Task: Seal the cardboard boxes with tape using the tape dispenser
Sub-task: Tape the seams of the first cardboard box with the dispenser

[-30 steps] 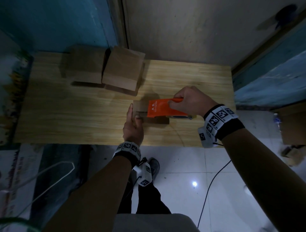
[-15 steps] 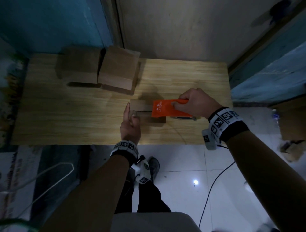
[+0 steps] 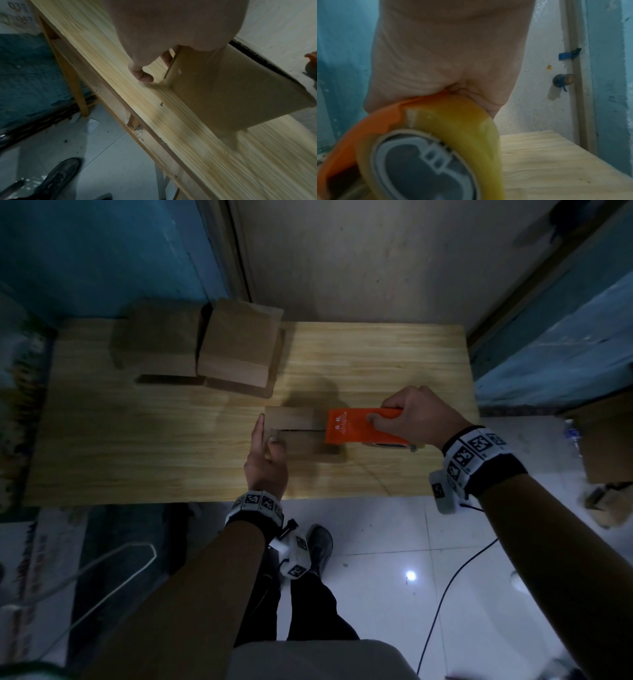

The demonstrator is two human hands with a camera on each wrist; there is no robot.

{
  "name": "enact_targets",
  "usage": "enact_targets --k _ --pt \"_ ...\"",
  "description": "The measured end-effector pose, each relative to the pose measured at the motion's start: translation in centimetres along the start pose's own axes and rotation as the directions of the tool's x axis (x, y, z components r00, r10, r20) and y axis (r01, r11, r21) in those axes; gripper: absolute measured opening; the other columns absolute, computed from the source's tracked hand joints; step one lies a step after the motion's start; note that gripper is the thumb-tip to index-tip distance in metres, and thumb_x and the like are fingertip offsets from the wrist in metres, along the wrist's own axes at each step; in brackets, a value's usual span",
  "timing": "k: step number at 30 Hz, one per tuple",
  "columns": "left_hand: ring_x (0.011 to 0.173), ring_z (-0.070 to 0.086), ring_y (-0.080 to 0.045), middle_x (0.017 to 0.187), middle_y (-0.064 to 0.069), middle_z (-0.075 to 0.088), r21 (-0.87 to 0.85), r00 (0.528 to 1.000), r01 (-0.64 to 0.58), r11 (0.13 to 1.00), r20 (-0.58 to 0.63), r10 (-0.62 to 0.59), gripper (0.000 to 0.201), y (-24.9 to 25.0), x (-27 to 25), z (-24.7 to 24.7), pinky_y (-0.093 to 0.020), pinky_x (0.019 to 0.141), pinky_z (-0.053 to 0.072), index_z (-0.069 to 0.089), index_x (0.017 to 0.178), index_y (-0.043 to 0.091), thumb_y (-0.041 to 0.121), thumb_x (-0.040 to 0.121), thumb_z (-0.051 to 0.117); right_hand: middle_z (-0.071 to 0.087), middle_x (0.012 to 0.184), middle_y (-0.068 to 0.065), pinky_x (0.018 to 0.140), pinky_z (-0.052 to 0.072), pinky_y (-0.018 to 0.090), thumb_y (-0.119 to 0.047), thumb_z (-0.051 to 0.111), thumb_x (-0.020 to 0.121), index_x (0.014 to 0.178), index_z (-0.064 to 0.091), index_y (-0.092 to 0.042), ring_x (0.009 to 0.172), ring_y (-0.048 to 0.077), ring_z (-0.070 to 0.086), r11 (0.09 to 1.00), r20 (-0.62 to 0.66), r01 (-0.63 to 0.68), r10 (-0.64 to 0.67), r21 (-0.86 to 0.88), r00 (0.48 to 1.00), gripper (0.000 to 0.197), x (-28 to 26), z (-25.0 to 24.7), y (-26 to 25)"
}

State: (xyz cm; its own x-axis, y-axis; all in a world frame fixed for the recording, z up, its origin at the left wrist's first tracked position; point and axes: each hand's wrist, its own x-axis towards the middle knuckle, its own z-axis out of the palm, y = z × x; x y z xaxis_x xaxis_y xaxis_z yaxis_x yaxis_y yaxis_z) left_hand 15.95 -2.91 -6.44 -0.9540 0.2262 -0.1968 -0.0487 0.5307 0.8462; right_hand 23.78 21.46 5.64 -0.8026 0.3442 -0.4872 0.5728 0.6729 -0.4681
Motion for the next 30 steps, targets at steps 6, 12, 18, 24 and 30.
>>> enact_targets --k 6,12,18,24,30 --pt "0.125 0.055 -0.025 0.144 -0.001 0.052 0.021 1.0 0.011 1.0 -0.009 -0.011 0.049 -0.1 0.0 0.1 -0.017 0.097 0.034 0.034 0.151 0.027 0.022 0.103 0.041 0.07 0.064 0.004 0.044 0.056 0.029 -0.047 0.067 0.088 0.072 0.072 -0.019 0.046 0.019 0.067 1.0 -0.016 -0.023 0.024 0.019 1.0 0.033 -0.3 0.0 1.6" --pt "0.127 0.052 -0.018 0.145 0.001 0.051 -0.002 1.0 0.005 1.0 -0.001 -0.005 0.048 0.3 0.0 0.0 -0.006 0.093 0.032 0.034 0.151 0.026 0.025 0.104 0.039 0.07 0.064 0.005 0.046 0.057 0.032 -0.048 0.066 0.089 0.073 0.072 -0.018 0.047 0.021 0.067 0.999 -0.013 -0.029 0.029 0.04 0.999 0.035 -0.2 0.3 2.5" --pt "0.127 0.052 -0.026 0.147 -0.004 0.047 -0.129 0.995 0.024 0.991 0.103 -0.011 0.052 -1.0 1.0 0.3 -0.045 0.104 0.048 0.028 0.15 0.037 0.041 0.099 0.036 0.069 0.062 0.005 0.045 0.056 0.036 -0.049 0.066 0.088 0.072 0.071 -0.017 0.046 0.022 0.066 0.998 -0.018 -0.029 0.03 0.051 0.999 0.036 0.0 0.3 2.4" --pt "0.135 0.043 -0.027 0.155 -0.001 0.033 -0.16 0.975 -0.029 0.987 0.213 0.063 0.052 -1.5 1.8 -0.5 -0.057 0.101 0.046 0.011 0.137 0.07 0.047 0.097 0.035 0.068 0.059 0.007 0.043 0.055 0.037 -0.047 0.066 0.09 0.07 0.071 -0.013 0.044 0.023 0.065 0.996 -0.053 -0.001 0.006 0.088 0.999 0.039 -0.2 0.7 2.6" --pt "0.143 0.029 -0.011 0.143 0.039 0.028 -0.125 0.948 -0.042 0.991 0.309 0.079 0.049 -0.9 1.8 -1.2 -0.051 0.114 0.034 0.033 0.141 0.056 0.036 0.098 0.024 0.068 0.061 0.005 0.043 0.056 0.037 -0.047 0.067 0.089 0.071 0.071 -0.017 0.046 0.023 0.065 0.997 -0.06 -0.004 0.009 0.078 0.998 0.035 0.0 0.6 2.4"
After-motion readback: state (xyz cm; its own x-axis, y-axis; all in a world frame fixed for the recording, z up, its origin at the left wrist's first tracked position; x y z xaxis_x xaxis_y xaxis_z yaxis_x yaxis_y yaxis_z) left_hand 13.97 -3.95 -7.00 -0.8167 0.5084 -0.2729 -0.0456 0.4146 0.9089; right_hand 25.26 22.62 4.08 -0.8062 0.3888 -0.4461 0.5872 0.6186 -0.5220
